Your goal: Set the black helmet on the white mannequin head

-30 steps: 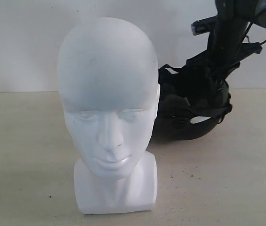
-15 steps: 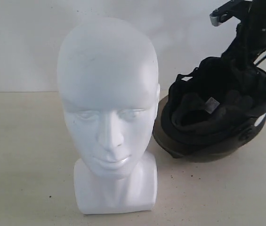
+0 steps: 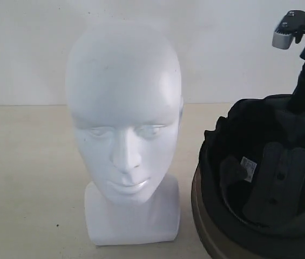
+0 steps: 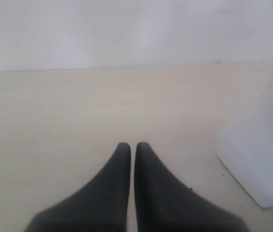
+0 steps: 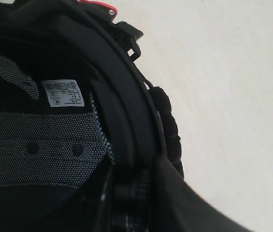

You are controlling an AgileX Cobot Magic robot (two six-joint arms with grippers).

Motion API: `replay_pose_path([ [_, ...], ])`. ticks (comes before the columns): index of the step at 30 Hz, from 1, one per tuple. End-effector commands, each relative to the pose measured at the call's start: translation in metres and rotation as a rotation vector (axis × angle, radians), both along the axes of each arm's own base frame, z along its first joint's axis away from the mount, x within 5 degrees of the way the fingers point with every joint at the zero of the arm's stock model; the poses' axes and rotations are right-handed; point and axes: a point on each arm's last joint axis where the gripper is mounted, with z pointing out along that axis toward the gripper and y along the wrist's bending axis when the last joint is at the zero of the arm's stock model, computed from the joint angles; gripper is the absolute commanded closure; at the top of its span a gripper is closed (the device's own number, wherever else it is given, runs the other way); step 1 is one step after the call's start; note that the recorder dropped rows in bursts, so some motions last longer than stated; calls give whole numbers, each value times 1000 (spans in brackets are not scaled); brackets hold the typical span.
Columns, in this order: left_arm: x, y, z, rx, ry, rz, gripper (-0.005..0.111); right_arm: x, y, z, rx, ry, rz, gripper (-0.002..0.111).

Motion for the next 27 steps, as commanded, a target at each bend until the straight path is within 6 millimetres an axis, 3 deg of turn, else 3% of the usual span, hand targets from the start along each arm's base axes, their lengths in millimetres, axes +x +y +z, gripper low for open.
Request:
replay_pose_path([
  [1,0,0,-1,-1,1,-4,102,-29,-4,11,1,-48,103,108],
  [6,0,0,-1,-1,1,-4,102,-38,-6,-7,-31,-49,198,108],
  [13,0,0,-1,-1,1,-4,102,-26,-6,-14,-53,-192,199,108],
  [20,0,0,-1,-1,1,-4,102,-22,-1,-25,-3,-154,230,108],
  [27,0,0,-1,-1,1,-4,102,-19,-1,-32,-53,-180,384,108],
])
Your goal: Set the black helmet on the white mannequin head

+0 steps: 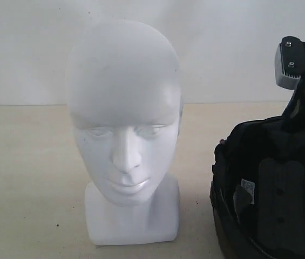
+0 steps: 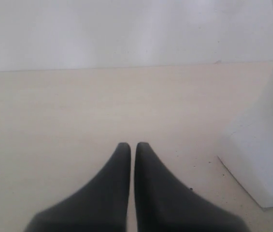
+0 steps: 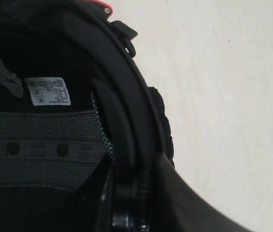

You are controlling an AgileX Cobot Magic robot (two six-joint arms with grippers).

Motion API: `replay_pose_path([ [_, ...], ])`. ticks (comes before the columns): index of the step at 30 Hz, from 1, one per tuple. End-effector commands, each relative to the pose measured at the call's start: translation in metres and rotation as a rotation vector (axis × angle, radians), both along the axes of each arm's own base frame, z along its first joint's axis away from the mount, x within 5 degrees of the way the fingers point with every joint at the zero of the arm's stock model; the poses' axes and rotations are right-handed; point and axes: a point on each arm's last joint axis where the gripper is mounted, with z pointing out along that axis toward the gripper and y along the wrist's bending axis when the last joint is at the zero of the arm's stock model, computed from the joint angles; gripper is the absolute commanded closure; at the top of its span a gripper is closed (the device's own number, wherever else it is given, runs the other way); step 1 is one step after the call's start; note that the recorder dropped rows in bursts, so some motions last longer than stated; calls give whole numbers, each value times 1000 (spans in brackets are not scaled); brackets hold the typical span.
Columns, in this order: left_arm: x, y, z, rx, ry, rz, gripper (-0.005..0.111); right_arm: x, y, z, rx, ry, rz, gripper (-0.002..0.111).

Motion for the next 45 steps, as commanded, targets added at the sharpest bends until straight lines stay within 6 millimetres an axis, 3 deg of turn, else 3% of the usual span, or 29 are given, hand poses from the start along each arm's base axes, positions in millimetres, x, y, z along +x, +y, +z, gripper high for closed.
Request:
replay_pose_path([
  [1,0,0,-1,-1,1,-4,102,2,-2,-1,-20,-31,72,108],
  [18,0,0,-1,-1,1,-4,102,12,2,-2,78,-51,-88,108],
  [33,0,0,-1,-1,1,-4,102,17,-1,-2,32,-113,-57,108],
  [45,0,0,-1,-1,1,-4,102,19,-1,-1,90,-84,-191,108],
])
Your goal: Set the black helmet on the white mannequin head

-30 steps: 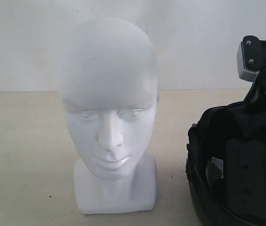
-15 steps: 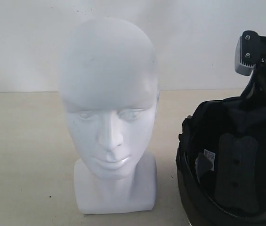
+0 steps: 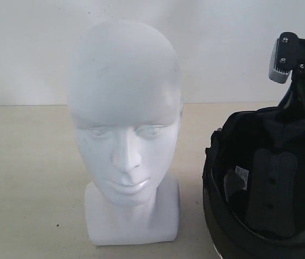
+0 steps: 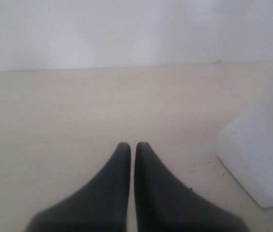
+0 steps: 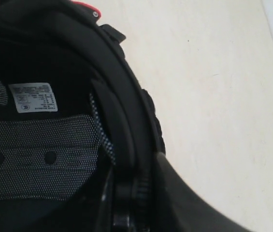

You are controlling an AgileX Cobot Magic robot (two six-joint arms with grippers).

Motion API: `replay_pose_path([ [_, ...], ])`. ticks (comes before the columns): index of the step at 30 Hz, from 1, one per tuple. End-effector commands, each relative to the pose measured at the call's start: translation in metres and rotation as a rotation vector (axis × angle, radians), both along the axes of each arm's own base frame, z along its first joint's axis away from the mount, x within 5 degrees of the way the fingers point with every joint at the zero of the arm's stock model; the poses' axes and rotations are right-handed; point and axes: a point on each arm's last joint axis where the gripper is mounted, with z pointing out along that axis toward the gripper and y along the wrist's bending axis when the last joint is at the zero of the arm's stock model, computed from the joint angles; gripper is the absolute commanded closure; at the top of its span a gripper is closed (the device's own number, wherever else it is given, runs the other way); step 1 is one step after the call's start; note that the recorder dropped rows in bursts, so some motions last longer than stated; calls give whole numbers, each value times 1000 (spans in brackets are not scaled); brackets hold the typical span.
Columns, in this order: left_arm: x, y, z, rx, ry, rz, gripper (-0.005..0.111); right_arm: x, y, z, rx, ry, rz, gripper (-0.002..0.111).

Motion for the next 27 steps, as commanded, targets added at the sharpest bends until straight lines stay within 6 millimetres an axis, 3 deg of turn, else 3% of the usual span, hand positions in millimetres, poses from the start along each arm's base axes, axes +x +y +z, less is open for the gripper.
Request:
replay_pose_path([
  [1,0,0,-1,-1,1,-4,102,3,-2,4,43,-17,-82,107],
  [3,0,0,-1,-1,1,-4,102,3,-2,4,51,-12,-99,97],
  [8,0,0,-1,-1,1,-4,102,3,-2,4,66,0,-130,49],
  [9,0,0,-1,-1,1,-4,102,4,-2,5,73,0,-141,44],
  [15,0,0,-1,-1,1,-4,102,4,-2,6,81,-12,-158,44],
  [20,0,0,-1,-1,1,-4,102,-1,1,24,186,-39,-221,44],
  [24,0,0,-1,-1,1,-4,102,-16,12,36,372,99,-292,44],
  [27,0,0,-1,-1,1,-4,102,-27,28,37,396,201,-246,46],
])
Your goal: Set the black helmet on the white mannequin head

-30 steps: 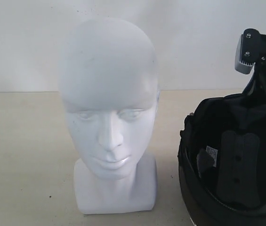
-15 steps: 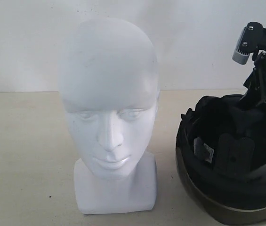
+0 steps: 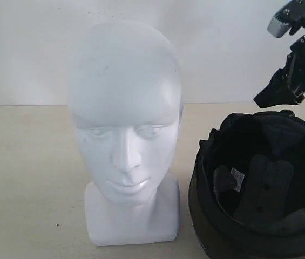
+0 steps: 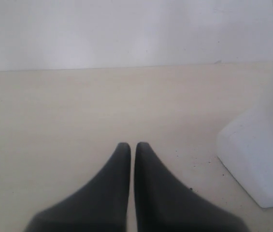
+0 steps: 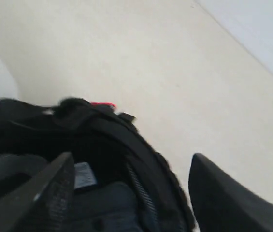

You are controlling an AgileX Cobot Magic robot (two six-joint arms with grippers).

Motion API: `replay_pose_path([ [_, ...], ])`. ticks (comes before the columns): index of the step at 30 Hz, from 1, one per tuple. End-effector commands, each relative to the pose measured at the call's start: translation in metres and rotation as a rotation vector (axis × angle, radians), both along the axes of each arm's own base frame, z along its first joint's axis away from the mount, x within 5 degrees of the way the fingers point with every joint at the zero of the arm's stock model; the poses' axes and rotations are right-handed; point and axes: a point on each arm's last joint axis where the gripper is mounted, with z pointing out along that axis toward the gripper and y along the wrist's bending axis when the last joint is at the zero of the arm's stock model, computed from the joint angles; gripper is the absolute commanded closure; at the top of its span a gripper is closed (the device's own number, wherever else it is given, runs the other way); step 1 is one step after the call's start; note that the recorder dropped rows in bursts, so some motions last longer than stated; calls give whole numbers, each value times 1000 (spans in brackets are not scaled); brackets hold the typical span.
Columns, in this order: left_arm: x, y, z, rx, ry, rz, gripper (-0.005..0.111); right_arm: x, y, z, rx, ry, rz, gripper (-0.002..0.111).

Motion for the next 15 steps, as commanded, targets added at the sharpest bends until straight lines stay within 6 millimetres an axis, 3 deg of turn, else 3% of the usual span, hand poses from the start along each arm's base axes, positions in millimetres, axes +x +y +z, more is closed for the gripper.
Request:
replay_pose_path([
  [1,0,0,-1,-1,1,-4,102,-19,23,6,89,125,68,49],
  [7,0,0,-1,-1,1,-4,102,-40,61,4,75,206,170,66],
  [12,0,0,-1,-1,1,-4,102,-51,57,-6,-63,375,47,78],
  [15,0,0,-1,-1,1,-4,102,-56,54,-8,-83,463,-9,103],
])
